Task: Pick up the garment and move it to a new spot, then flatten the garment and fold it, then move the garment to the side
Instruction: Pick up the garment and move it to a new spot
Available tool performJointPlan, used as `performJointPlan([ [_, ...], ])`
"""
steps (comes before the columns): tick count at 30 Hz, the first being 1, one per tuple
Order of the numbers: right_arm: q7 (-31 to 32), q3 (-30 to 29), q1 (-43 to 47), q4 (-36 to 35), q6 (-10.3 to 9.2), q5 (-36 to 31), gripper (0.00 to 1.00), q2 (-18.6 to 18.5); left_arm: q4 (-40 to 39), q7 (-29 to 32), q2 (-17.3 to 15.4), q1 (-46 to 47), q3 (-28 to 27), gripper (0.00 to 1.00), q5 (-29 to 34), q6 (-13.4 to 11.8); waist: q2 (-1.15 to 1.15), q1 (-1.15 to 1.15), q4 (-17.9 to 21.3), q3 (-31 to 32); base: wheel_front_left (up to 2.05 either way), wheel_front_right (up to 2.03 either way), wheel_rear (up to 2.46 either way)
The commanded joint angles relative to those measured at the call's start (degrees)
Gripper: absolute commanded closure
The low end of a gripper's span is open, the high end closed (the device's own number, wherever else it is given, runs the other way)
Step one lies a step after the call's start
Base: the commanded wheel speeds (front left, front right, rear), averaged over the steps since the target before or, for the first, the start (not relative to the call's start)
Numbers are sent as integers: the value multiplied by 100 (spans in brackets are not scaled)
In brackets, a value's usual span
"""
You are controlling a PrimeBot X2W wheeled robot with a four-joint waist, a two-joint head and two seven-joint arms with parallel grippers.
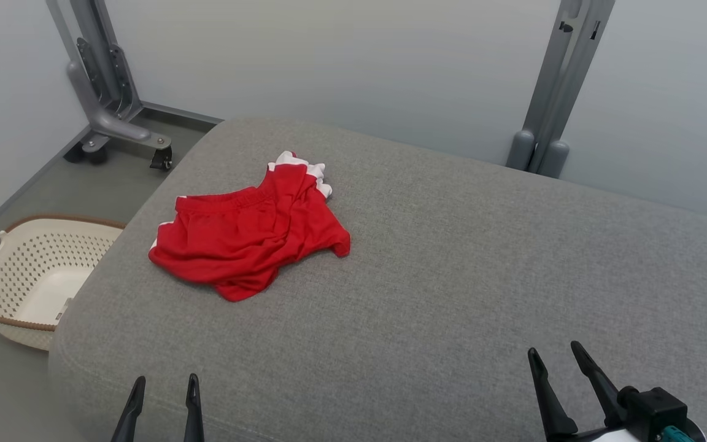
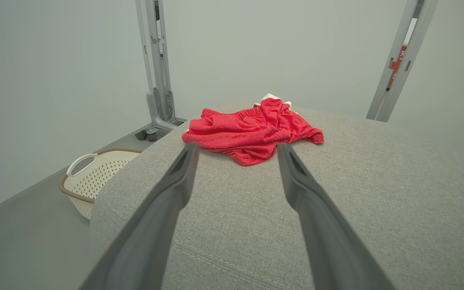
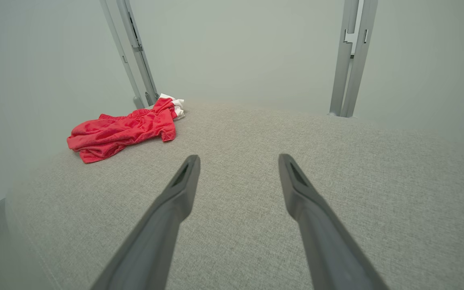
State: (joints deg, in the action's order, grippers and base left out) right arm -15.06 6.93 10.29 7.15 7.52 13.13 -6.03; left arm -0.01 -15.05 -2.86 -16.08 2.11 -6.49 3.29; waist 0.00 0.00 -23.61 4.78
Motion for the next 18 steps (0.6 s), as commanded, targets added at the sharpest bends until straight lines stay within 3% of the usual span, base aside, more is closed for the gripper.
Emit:
performJointPlan([
  [1,-15,-8,-32,-28,-6,-28,0,-54,-33,-16,-8,70,15,0,-24,-17,0,0,-84,-156,0,0,0],
  [4,-15,-8,-93,-57,-6,-54,0,-141,-65,-16,-8,133,43,0,-35,-35,0,0,-77,-337,0,0,0],
  [10,-15,-62,-457,-205,-6,-152,0,-574,-237,-16,-5,952,41,0,-20,61,0,0,38,-1284,0,0,0],
  [18,-15,-161,-1032,-369,-6,-191,0,-1180,527,161,-533,3173,39,0,48,332,0,0,304,-2343,0,0,0],
])
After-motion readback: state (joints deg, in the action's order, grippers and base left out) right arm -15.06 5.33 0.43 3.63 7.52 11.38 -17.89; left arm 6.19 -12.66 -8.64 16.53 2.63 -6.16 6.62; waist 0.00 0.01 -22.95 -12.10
